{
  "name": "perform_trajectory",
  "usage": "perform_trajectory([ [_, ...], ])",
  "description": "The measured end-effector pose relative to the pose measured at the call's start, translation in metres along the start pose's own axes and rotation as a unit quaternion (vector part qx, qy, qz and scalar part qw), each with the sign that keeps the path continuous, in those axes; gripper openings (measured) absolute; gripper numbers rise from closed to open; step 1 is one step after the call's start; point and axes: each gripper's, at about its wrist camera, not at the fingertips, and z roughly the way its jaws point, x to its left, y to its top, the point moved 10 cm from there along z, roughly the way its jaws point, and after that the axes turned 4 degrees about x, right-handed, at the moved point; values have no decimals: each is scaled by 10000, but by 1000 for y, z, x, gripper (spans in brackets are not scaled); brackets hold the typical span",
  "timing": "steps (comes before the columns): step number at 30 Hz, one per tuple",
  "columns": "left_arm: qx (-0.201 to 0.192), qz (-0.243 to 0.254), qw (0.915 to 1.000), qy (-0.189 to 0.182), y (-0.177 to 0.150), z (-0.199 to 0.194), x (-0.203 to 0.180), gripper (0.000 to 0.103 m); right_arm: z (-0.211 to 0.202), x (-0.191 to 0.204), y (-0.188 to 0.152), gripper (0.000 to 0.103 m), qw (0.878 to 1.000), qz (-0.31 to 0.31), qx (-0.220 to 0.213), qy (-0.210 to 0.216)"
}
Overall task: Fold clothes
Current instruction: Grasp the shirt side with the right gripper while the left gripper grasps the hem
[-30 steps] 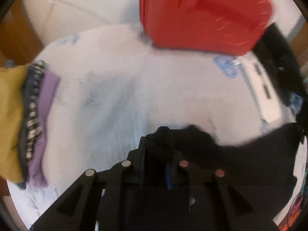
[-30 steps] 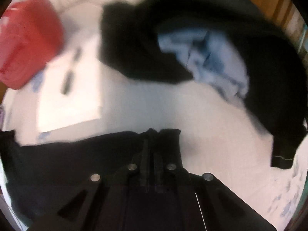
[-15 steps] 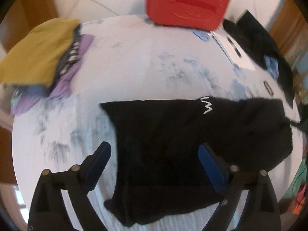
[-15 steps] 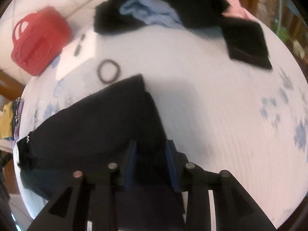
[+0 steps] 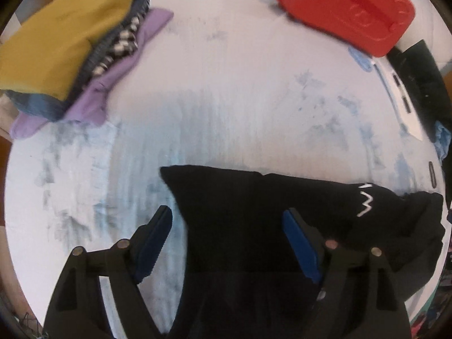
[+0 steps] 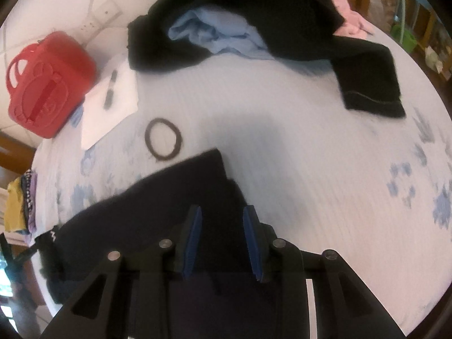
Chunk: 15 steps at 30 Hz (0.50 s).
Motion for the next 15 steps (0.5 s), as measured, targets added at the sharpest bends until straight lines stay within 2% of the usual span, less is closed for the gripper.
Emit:
perform_trajectory([
  [1,45,-15,10000,-21,0,5,-1,78,5,2,5,55,10000,-21,16,-28],
  [2,88,7,10000,-43,0,8,-2,72,10,4,11,73,10000,-44,34,-54],
  [4,62,85,9999,-21,2,9,-6,63,23,9,21,85,9998,-138,78,-138],
  [5,-2,140,9999,21,3,6,-8,53,30,10,24,85,9996,-174,105,-208],
  [6,-67,195,9998,64,5,3,-10,34,36,11,26,85,9993,-205,146,-284],
  [7,-132,250,9995,106,6,0,-12,23,44,13,27,85,9987,-254,232,-367],
  [8,-196,305,9992,148,8,-3,-14,13,53,17,26,77,9977,-367,371,-435],
  [9,-261,360,9988,191,9,-6,-16,10,58,21,24,68,9958,-543,458,-572],
  [10,-331,415,9983,235,11,-9,-19,9,59,26,23,24,9912,-862,445,-903],
  [11,-569,459,9968,320,16,-20,-21,9,55,34,23,4,9851,-1237,356,-1137],
  [12,-803,413,9951,393,22,-30,-20,9,46,40,27,3,9830,-1394,187,-1184],
  [13,-1030,365,9929,462,28,-40,-20,9,35,37,36,3,9843,-1299,-52,-1196],
  [15,-990,177,9943,357,37,-34,-15,10,14,31,53,3,9854,-1087,-507,-1212],
])
